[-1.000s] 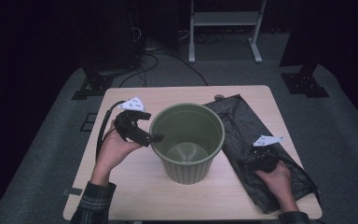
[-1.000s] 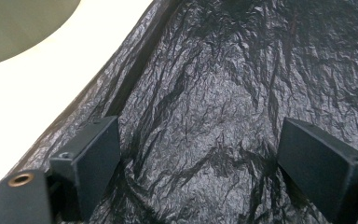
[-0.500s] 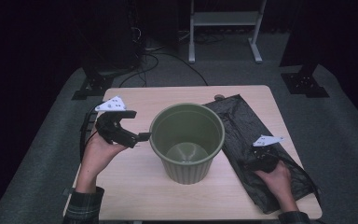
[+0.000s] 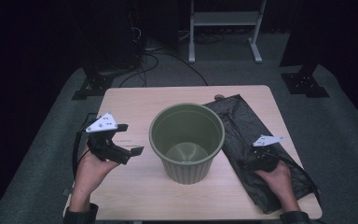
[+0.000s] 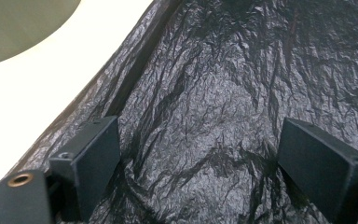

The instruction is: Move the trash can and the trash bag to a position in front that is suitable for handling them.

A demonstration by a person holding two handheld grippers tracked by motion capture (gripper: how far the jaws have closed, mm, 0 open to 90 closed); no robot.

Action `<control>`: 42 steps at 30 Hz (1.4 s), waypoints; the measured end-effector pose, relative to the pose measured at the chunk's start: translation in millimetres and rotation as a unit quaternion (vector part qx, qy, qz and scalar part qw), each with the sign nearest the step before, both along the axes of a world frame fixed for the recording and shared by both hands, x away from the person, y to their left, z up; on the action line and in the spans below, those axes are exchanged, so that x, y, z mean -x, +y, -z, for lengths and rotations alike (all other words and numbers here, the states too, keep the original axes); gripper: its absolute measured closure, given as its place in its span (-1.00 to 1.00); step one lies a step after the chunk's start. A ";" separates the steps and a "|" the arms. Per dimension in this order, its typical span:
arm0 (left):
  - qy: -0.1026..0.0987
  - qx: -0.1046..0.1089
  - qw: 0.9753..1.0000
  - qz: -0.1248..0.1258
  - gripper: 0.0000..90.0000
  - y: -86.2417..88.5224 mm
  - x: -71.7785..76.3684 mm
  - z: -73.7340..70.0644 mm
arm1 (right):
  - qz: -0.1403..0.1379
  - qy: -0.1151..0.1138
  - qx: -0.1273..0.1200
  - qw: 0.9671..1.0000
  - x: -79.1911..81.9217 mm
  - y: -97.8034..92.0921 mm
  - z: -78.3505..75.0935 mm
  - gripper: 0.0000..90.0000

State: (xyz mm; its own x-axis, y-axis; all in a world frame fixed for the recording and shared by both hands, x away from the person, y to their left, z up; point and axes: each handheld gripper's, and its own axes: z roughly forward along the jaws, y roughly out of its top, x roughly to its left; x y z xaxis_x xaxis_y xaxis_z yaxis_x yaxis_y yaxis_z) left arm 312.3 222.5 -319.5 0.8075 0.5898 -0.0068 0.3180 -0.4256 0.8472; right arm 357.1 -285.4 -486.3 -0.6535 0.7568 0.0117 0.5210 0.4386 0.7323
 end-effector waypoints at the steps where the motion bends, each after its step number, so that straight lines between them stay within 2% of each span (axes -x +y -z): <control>1: 0.001 0.000 1.000 0.000 -1.00 0.1 1.4 4.5 | 0.000 0.000 0.000 1.000 0.0 0.0 0.0 -0.74; 8: 0.001 -0.001 1.000 -0.002 -1.00 1.5 10.4 38.1 | 0.001 0.000 0.000 1.000 0.2 0.1 0.0 -0.74; 14: 0.005 -0.015 1.000 -0.003 -1.00 3.9 16.3 64.0 | 0.002 -0.001 0.000 1.000 0.7 0.1 0.1 -0.74; 17: 0.005 -0.009 1.000 0.001 -1.00 7.2 18.1 78.8 | 0.002 -0.001 0.001 1.000 0.8 0.1 0.1 -0.74; 23: 0.014 -0.015 1.000 0.001 -1.00 9.9 20.1 101.0 | 0.002 -0.001 0.000 1.000 0.9 0.2 0.1 -0.74; 28: 0.027 -0.030 0.999 -0.002 -1.00 7.6 17.2 125.0 | 0.001 -0.002 0.000 1.000 1.0 0.2 0.1 -0.73; 32: 0.037 -0.027 0.999 -0.006 -1.00 9.6 14.9 137.9 | 0.001 -0.001 -0.001 1.000 0.8 0.2 0.1 -0.73; 37: 0.050 -0.040 0.998 -0.018 -1.00 13.6 11.7 149.5 | 0.000 -0.002 0.000 1.000 0.8 0.1 0.1 -0.73; 42: 0.061 -0.077 0.995 -0.023 -1.00 11.9 10.9 157.0 | 0.001 -0.001 0.000 1.000 0.8 0.2 0.1 -0.73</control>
State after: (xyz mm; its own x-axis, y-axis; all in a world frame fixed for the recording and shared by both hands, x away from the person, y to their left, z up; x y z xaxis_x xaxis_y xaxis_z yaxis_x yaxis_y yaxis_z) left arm 301.4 234.3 -476.4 0.7779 0.6284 -0.0086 0.4363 -0.5301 0.7271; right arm 356.3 -285.3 -486.3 -0.6523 0.7578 0.0108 0.5198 0.4371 0.7340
